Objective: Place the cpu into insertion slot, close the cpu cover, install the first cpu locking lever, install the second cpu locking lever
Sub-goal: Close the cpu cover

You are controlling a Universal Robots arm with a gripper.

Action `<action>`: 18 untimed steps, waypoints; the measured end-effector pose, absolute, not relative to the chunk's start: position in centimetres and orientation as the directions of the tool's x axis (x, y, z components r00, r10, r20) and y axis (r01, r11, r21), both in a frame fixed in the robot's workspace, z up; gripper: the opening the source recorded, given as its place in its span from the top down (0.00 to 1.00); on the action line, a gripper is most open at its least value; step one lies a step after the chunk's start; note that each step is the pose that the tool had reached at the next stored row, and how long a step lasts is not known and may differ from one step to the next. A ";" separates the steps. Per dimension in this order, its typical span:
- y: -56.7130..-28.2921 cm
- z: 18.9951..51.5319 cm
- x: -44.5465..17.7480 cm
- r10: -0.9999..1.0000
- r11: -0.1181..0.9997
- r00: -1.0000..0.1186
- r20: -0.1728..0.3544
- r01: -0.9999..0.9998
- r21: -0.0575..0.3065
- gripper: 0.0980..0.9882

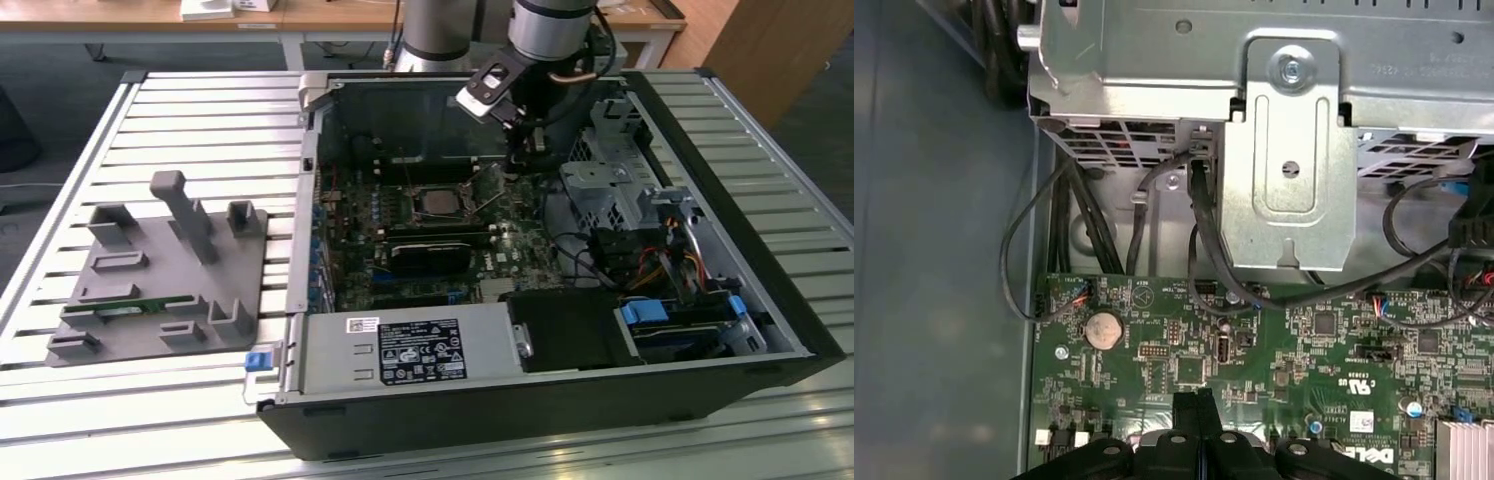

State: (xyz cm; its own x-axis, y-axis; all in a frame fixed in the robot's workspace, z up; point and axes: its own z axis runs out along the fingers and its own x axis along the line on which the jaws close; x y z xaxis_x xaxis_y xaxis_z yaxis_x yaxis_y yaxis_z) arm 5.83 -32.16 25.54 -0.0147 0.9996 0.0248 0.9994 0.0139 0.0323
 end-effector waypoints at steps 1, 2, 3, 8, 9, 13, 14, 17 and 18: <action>-32.1 25.5 5.9 1.000 0.014 -0.015 0.025 0.999 0.032 0.99; -32.1 25.5 6.0 1.000 0.014 -0.015 0.024 0.999 0.032 0.99; -32.1 25.4 6.1 1.000 0.014 -0.015 0.024 0.999 0.031 0.99; -32.0 25.1 6.5 1.000 0.014 -0.015 0.022 0.999 0.029 0.99; -31.9 25.0 6.5 1.000 0.014 -0.014 0.022 1.000 0.028 0.99; -31.8 24.5 6.5 1.000 0.014 -0.014 0.022 1.000 0.025 0.99; -31.8 24.4 6.5 1.000 0.014 -0.015 0.022 1.000 0.025 0.99; -31.8 24.3 6.2 1.000 0.014 -0.014 0.021 1.000 0.025 0.99; -31.8 24.3 6.0 1.000 0.014 -0.014 0.021 1.000 0.025 0.99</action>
State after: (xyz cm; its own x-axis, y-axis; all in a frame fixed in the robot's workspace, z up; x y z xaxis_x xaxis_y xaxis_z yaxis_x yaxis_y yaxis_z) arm 6.03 -31.78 24.34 -0.0144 0.9997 0.0215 0.9996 0.0138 0.0248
